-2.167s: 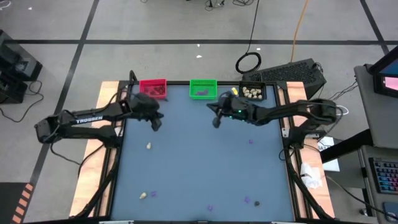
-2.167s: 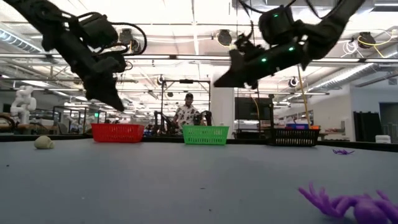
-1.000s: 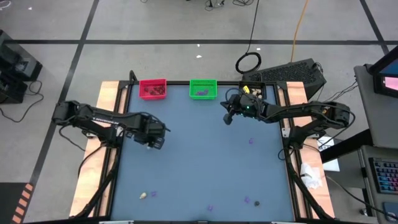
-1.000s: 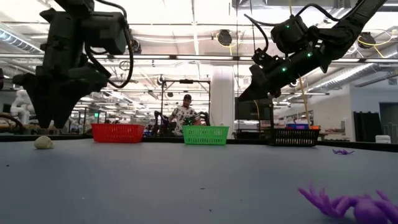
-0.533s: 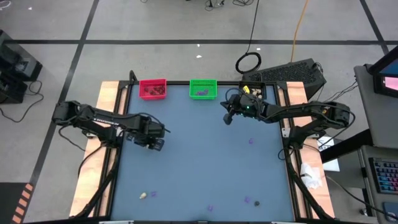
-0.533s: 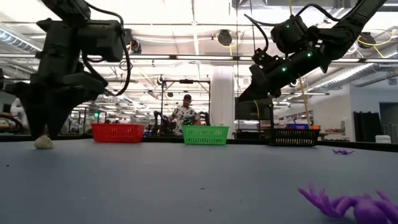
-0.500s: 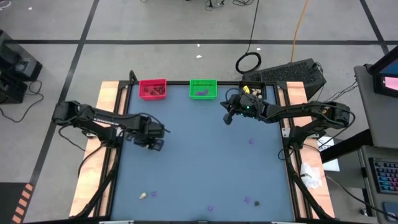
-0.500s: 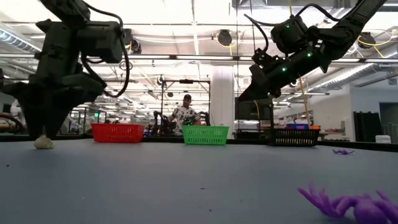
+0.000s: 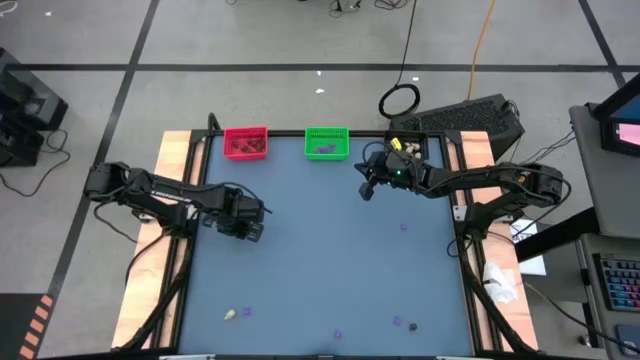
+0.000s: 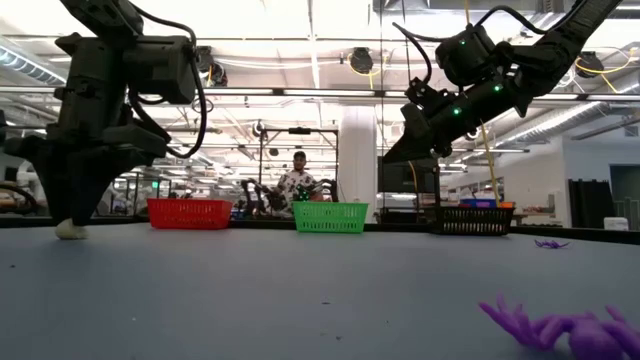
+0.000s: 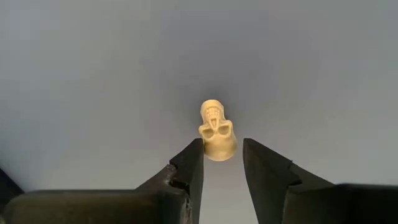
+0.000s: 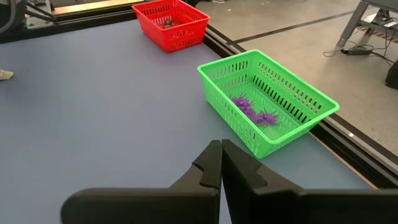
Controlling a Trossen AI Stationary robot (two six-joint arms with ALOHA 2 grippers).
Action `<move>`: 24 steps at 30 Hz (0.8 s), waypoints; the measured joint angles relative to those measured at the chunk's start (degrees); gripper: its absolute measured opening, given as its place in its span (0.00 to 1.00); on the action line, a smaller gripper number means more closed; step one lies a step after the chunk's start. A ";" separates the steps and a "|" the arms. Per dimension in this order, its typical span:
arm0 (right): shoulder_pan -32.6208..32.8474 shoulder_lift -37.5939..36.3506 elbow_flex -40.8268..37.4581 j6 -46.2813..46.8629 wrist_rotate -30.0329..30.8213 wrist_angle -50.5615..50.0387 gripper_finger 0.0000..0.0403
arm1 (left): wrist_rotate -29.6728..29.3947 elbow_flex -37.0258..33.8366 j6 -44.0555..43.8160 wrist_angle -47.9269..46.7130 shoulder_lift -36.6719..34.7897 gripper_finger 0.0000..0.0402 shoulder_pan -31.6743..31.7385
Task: Sort Halloween decoration
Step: Put the white skull toy into the black bin
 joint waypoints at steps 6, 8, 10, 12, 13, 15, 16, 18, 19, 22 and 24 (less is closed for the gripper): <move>0.00 0.00 0.02 0.00 0.00 -0.02 0.00 | -0.73 0.00 -0.09 1.92 0.00 0.26 0.00; 0.00 0.00 0.02 0.00 0.00 -0.09 0.00 | -0.79 0.00 -0.71 2.29 0.00 0.26 0.00; 0.00 0.00 0.02 0.00 0.00 -0.15 0.00 | -0.92 0.00 -1.42 2.34 0.00 0.26 0.00; 0.00 0.00 0.02 0.00 0.00 -0.15 0.00 | -1.04 0.00 -1.47 2.36 0.00 0.28 0.00; 0.00 0.00 0.02 0.00 0.00 -0.15 0.00 | -1.06 0.00 -1.49 2.37 0.00 0.29 0.00; 0.02 0.00 0.02 0.00 0.00 -0.15 0.00 | -1.06 0.00 -1.53 2.47 0.00 0.32 0.00; 0.00 0.00 0.02 0.00 0.00 -0.17 0.00 | -1.06 0.00 -1.59 2.49 0.00 0.34 0.00; 0.00 0.00 0.04 0.00 0.00 -0.17 0.00 | -1.06 0.00 -1.60 2.49 0.00 0.37 0.00; 0.00 0.00 0.04 0.00 0.00 -0.17 0.00 | -1.06 0.00 -1.57 2.49 0.00 0.39 0.00; 0.02 0.00 0.07 0.00 0.00 -0.17 0.00 | -1.06 0.00 -1.57 2.49 0.00 0.40 0.00; 0.02 0.00 0.07 0.00 0.00 -0.17 0.00 | -1.06 -0.34 -1.60 2.89 0.00 0.39 0.00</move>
